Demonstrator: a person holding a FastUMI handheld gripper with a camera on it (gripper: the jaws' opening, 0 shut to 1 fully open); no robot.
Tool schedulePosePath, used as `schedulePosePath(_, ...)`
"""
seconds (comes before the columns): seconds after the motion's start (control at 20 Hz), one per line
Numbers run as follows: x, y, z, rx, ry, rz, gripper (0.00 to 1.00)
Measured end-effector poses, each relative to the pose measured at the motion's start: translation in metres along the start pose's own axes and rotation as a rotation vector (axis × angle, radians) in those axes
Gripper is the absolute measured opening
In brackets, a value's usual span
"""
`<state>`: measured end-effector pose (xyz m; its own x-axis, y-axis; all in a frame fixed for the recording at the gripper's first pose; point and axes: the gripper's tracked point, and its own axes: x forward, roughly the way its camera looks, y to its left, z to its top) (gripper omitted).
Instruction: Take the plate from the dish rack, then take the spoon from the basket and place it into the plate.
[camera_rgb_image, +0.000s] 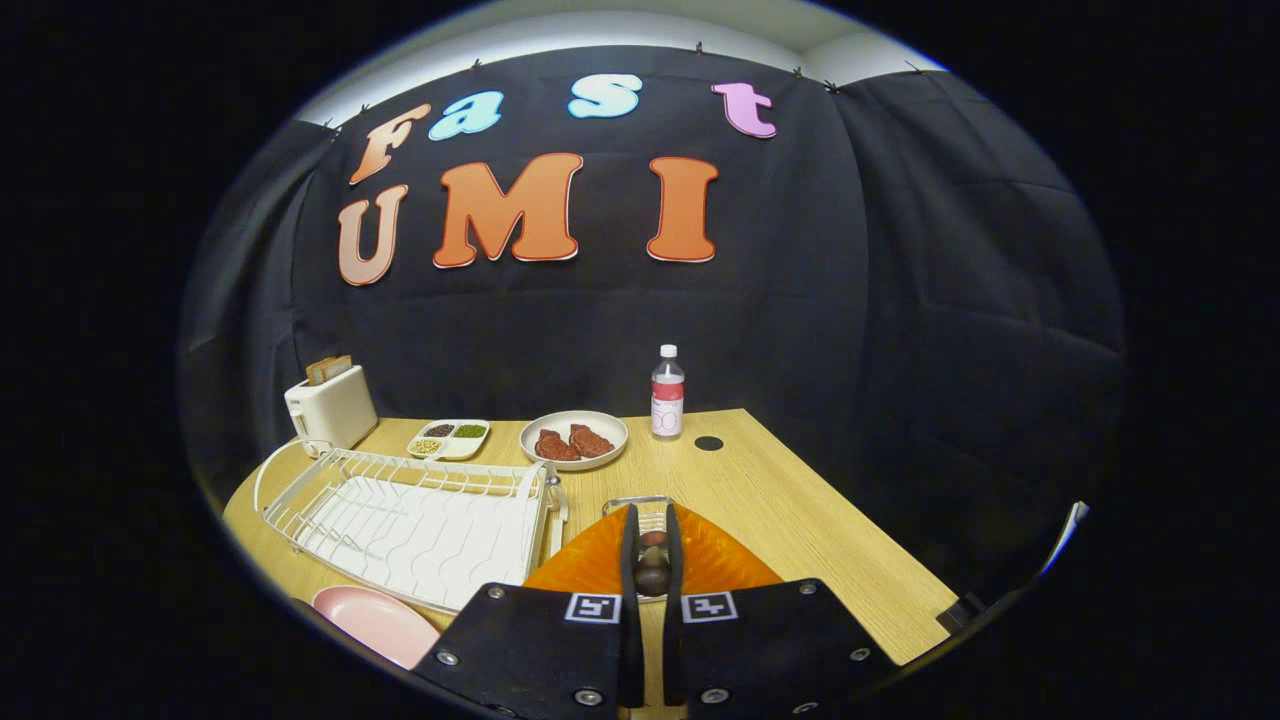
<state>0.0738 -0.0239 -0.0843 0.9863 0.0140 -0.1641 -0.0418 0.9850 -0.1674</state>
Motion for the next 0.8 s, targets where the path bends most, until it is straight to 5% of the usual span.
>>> schedulePosePath(0.8, -0.109, 0.102, -0.029, 0.051, 0.028, 0.054, 0.08)
